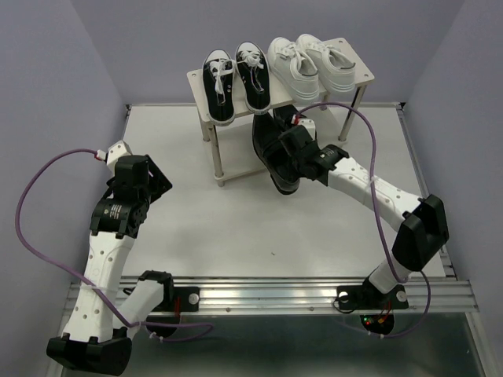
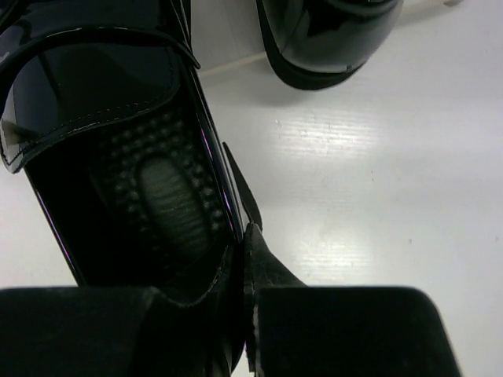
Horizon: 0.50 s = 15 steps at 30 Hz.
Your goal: Place and organize the shoes onto the shoe shelf
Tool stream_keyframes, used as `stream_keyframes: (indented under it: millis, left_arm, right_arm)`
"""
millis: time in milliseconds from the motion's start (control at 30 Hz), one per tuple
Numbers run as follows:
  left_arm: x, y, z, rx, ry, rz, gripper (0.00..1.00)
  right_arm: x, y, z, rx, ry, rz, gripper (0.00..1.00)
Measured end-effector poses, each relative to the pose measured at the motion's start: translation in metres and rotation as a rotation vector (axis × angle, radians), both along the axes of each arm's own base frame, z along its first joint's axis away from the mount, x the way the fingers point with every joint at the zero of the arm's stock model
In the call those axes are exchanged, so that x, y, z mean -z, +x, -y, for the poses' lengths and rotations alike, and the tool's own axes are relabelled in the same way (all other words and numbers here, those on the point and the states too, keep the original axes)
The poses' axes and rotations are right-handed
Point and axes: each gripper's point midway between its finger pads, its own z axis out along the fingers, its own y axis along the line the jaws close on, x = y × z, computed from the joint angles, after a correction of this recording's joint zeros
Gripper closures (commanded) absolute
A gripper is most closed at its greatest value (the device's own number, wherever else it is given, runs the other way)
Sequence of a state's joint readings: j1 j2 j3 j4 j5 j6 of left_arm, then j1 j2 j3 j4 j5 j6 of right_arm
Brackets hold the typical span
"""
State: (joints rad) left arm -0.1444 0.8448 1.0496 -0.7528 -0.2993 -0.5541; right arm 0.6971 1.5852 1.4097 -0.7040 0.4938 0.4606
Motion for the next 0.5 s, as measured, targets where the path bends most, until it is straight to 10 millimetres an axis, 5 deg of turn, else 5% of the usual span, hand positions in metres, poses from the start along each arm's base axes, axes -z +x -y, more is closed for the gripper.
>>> stream_keyframes:
  millis: [200, 500]
  left_arm:
    - [0.0, 0.0, 0.0, 0.0, 0.0, 0.001, 0.24]
    - [0.0, 0.0, 0.0, 0.0, -0.001, 0.002, 0.24]
  right_arm:
    - [0.012, 0.032, -0.006, 0.02, 0.005, 0.014, 0.99]
    - [0.003, 0.067, -0.017, 0.045, 0.046, 0.07, 0.99]
